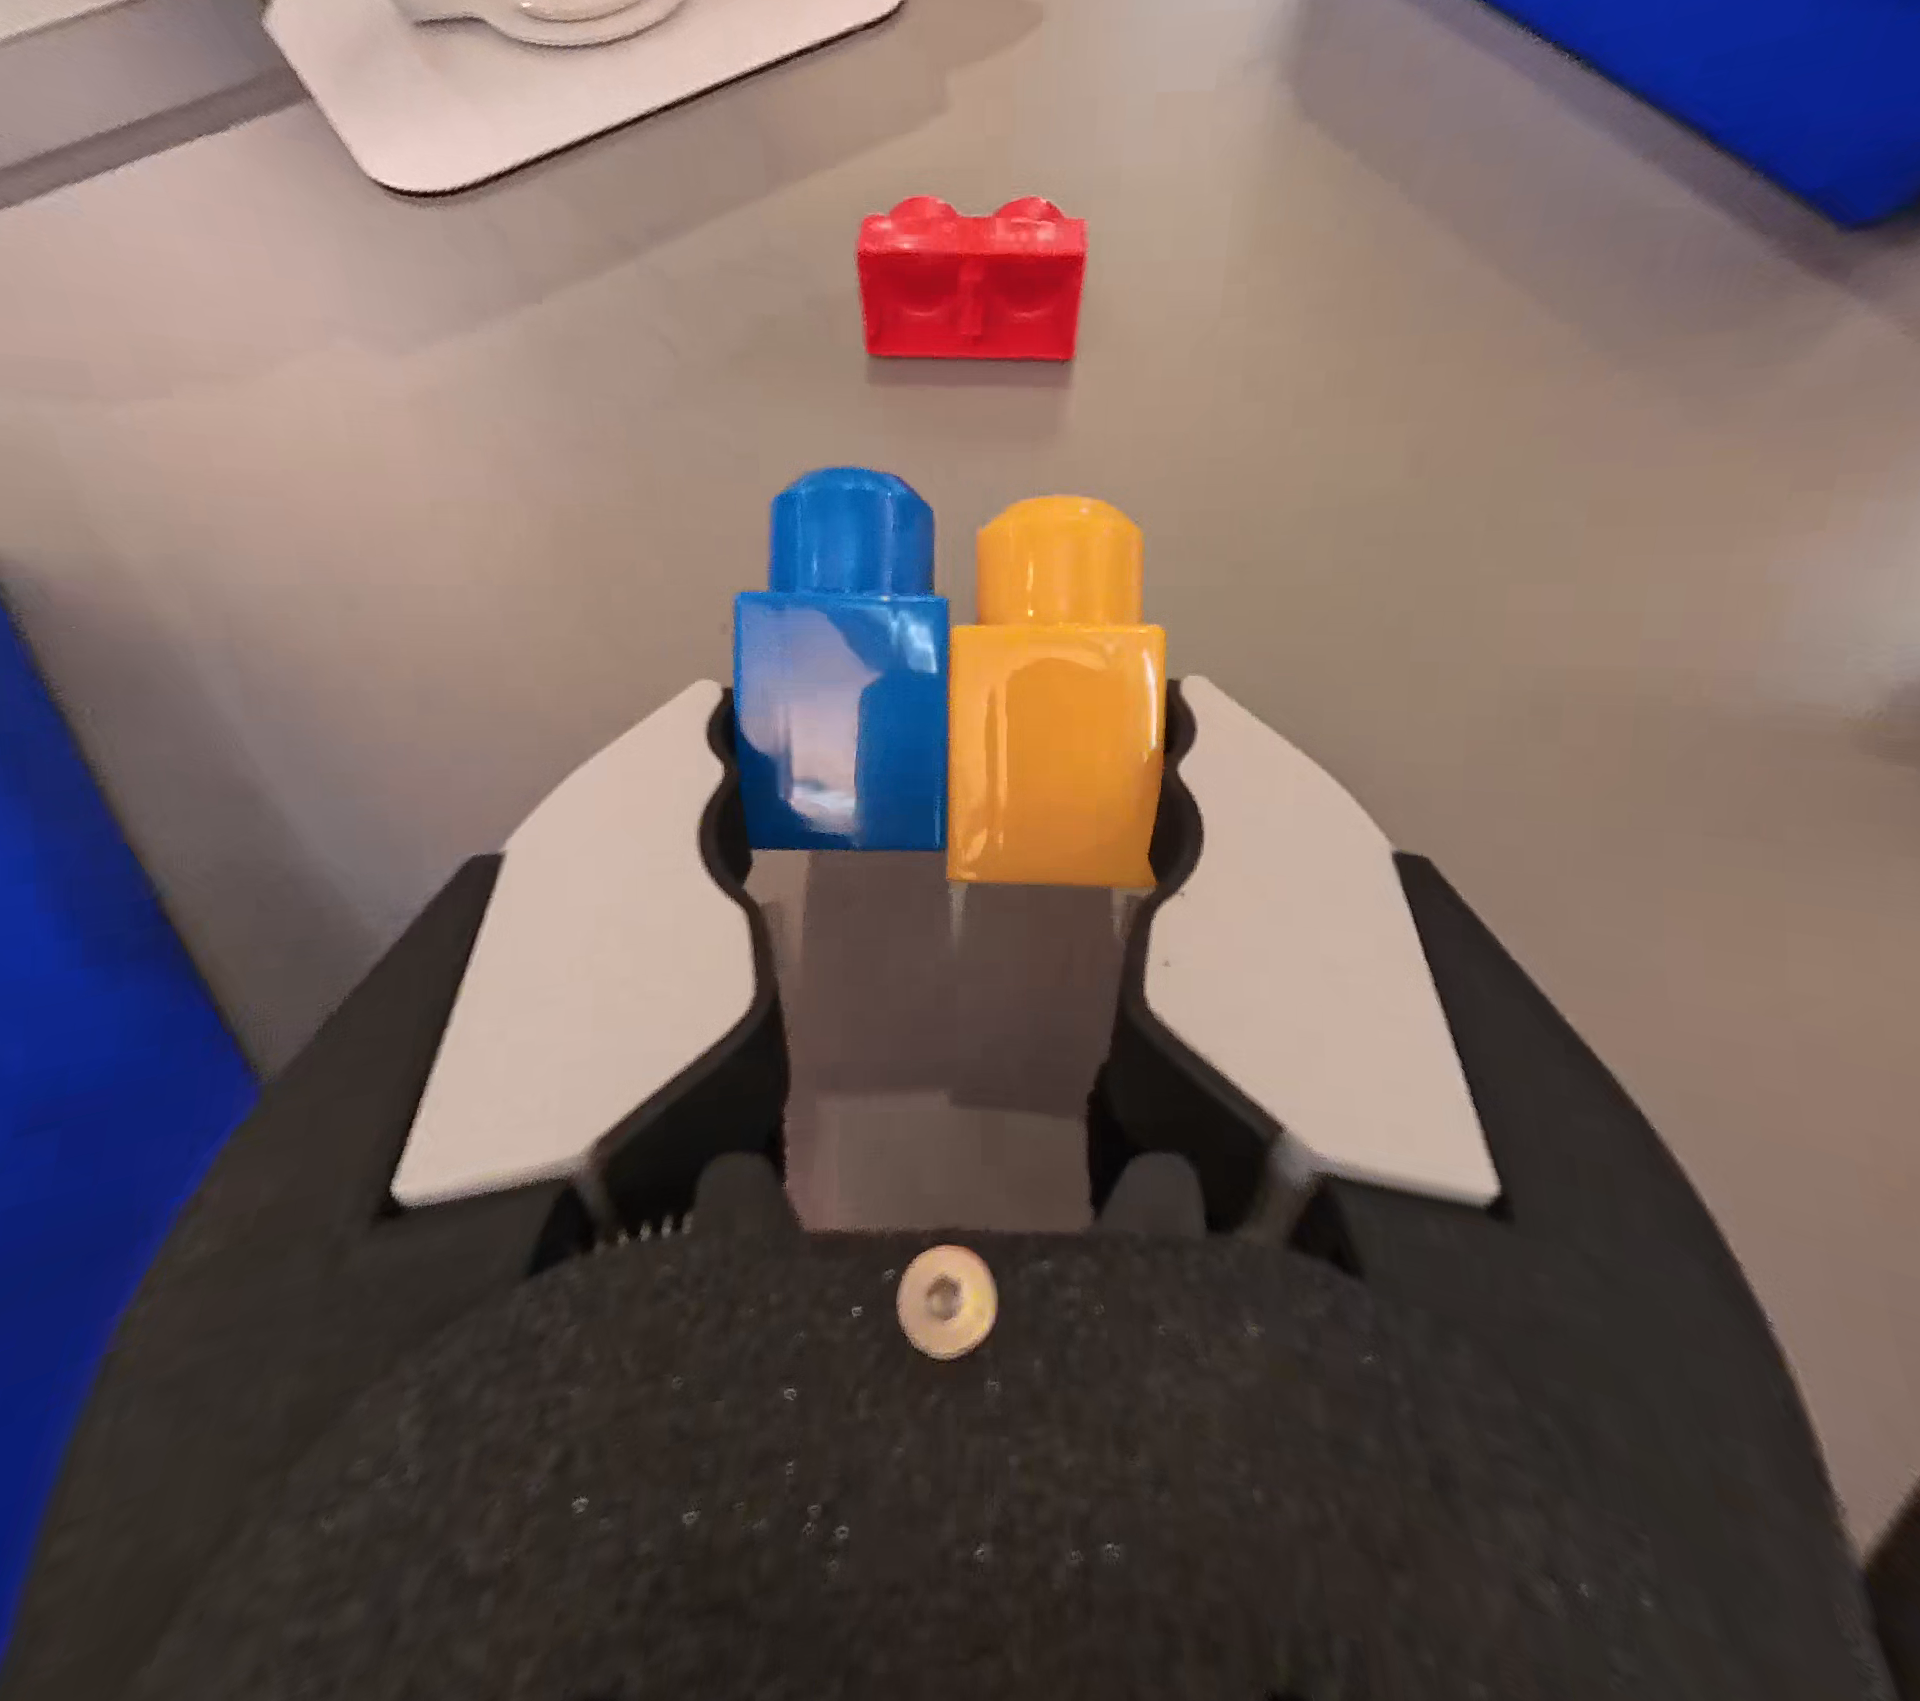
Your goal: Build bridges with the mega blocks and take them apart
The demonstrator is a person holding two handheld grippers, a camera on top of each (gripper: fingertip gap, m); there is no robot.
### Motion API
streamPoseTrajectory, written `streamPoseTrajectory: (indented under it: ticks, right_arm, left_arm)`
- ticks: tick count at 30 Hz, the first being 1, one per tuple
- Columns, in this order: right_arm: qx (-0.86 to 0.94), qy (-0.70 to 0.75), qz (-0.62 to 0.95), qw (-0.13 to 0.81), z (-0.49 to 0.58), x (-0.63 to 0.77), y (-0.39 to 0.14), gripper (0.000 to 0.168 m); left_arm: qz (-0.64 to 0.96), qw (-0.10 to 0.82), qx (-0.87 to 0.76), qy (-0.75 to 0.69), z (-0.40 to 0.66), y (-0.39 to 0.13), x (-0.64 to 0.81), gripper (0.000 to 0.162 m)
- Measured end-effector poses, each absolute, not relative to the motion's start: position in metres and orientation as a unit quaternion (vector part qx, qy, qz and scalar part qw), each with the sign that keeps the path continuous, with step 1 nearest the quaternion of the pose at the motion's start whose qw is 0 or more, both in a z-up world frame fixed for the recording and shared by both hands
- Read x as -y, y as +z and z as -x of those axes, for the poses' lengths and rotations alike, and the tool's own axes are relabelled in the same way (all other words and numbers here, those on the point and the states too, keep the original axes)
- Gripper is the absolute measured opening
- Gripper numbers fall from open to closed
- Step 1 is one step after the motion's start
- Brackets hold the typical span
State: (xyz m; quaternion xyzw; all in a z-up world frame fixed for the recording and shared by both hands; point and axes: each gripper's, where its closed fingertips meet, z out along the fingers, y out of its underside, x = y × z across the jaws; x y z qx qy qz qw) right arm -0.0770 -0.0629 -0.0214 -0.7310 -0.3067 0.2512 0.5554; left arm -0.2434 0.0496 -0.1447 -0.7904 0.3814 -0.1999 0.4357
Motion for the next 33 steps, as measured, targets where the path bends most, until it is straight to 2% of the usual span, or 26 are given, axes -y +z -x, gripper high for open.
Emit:
streamPoseTrajectory:
  ticks: [3,5,10,16,25,29,33]
  right_arm:
    - [0.470,0.084,0.722,0.501,0.066,0.019,0.001,0.059]
    - [0.546,0.036,0.690,0.473,0.065,-0.017,0.007,0.058]
    - [0.674,0.028,0.661,0.330,0.065,-0.094,-0.052,0.061]
    - [0.763,0.030,0.600,0.238,0.083,-0.150,-0.129,0.067]
    - [0.833,0.071,0.520,0.176,0.116,-0.153,-0.187,0.065]
    - [0.831,0.081,0.525,0.164,0.119,-0.144,-0.187,0.061]
    - [0.815,0.064,0.548,0.179,0.111,-0.138,-0.163,0.061]
  left_arm:
    - [0.785,0.437,-0.394,-0.194,0.247,-0.147,-0.044,0.075]
    - [0.781,0.437,-0.401,-0.194,0.248,-0.147,-0.040,0.075]
    - [0.781,0.423,-0.411,-0.208,0.243,-0.153,-0.030,0.075]
    - [0.792,0.397,-0.391,-0.249,0.246,-0.155,-0.023,0.076]
    - [0.794,0.380,-0.400,-0.257,0.241,-0.156,-0.035,0.075]
    - [0.791,0.370,-0.418,-0.249,0.231,-0.160,-0.050,0.075]
    - [0.773,0.375,-0.449,-0.244,0.211,-0.155,-0.066,0.076]
